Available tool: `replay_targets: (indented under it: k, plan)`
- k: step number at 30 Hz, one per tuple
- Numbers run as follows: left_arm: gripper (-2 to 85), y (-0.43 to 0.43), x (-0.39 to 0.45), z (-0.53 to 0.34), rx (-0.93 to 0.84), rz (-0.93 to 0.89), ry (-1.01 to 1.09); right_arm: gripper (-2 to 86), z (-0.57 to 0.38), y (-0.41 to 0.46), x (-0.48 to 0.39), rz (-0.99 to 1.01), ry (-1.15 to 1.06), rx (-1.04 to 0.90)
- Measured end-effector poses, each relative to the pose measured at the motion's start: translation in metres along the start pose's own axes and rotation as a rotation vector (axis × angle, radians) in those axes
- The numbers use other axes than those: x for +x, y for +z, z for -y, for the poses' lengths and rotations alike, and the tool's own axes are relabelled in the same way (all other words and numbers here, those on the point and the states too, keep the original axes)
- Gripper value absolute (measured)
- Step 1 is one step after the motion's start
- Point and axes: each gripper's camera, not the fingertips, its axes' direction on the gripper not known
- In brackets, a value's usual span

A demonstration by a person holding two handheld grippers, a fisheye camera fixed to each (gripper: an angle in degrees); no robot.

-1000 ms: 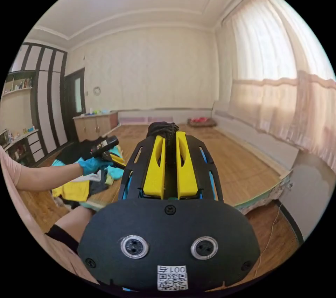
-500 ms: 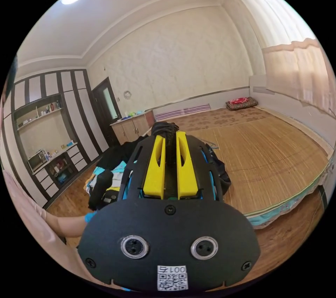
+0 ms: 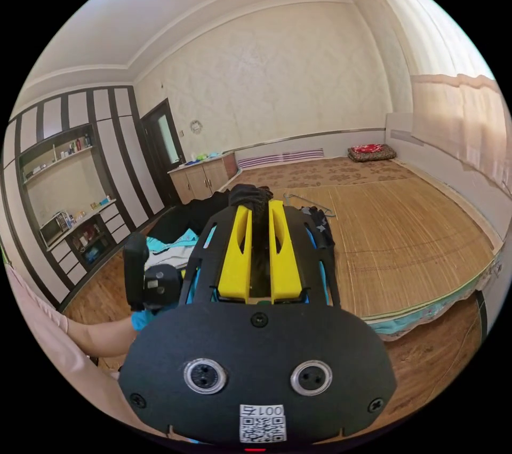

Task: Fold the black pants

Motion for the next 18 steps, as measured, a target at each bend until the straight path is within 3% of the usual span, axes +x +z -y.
replay_targets:
  k: [7,9,14,16,18]
  plan:
    - [-1.0,-0.059,-0.021,0.03,0.089,0.071,0.203,5.0,-0.041,-0.016,-0.002,0.087,0.069,-0.034]
    - [-1.1,-0.059,-0.017,0.022,-0.015,-0.061,0.304,5.4,-0.072,-0.003,0.006,0.132,0.168,-0.175]
    - [-1.1,-0.014,-0.002,-0.042,-0.292,-0.302,0.283,5.7,-0.136,0.021,0.029,0.114,0.326,-0.431]
    - [-1.2,-0.003,0.002,-0.062,-0.347,-0.345,0.239,5.2,-0.144,0.028,0.023,0.003,0.232,-0.516]
    - [-1.2,0.003,-0.002,-0.077,-0.373,-0.403,0.155,5.2,-0.146,0.044,0.001,-0.209,-0.024,-0.644]
